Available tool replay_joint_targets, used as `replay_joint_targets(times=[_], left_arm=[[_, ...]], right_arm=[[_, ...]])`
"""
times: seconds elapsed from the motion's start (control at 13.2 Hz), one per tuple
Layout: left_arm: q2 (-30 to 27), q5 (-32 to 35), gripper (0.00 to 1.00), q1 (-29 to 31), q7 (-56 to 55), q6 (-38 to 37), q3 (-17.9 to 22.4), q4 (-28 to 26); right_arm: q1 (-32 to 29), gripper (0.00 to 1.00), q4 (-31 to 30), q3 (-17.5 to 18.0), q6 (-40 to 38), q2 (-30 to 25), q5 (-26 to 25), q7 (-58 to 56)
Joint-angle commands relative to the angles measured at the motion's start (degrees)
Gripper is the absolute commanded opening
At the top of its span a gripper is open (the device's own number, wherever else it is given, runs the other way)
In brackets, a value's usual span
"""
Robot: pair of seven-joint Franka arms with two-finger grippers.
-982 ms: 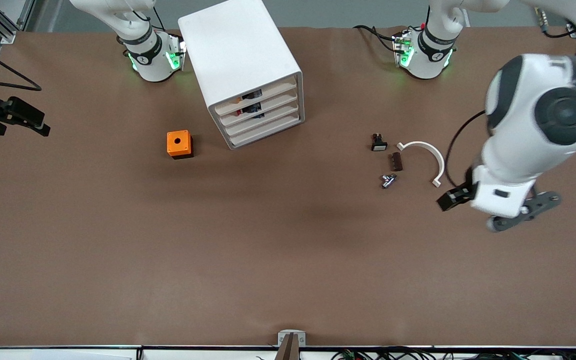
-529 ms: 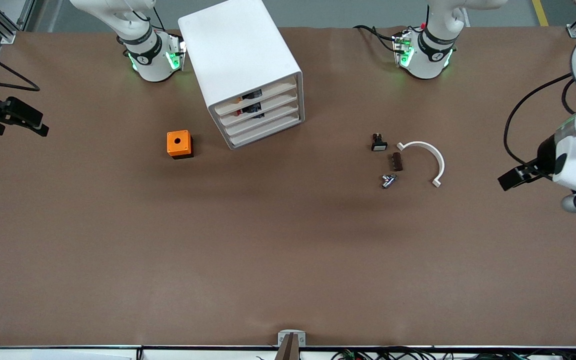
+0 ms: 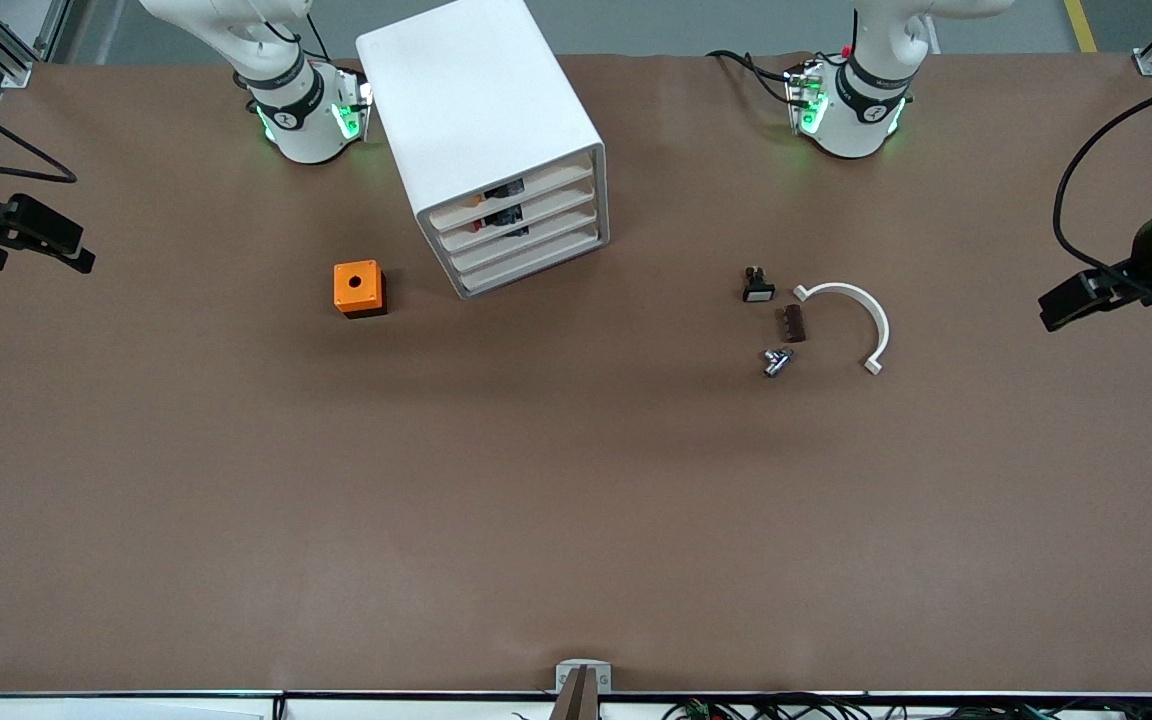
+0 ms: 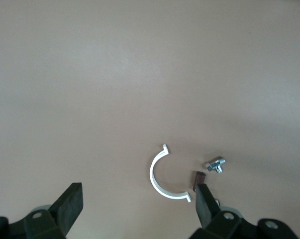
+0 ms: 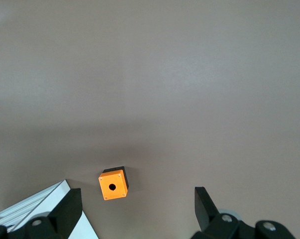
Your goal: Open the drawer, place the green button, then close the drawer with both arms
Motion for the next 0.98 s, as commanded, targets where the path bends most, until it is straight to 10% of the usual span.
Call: replay_joint_targets(times=[0.0, 0.91], left_arm=[[-4.87, -2.42, 1.00, 2.72, 5.41, -0.18, -0.32, -4.87], [-14.02, -5.60, 1.00, 10.29, 9.56, 0.35, -6.30, -14.91]], right_arm=[[-0.64, 1.00, 0.02, 0.49, -0.47, -0.36, 0.00, -0.05], [-0.47, 1.00, 0.10, 0.67, -0.47, -0.36, 0.17, -0.05]])
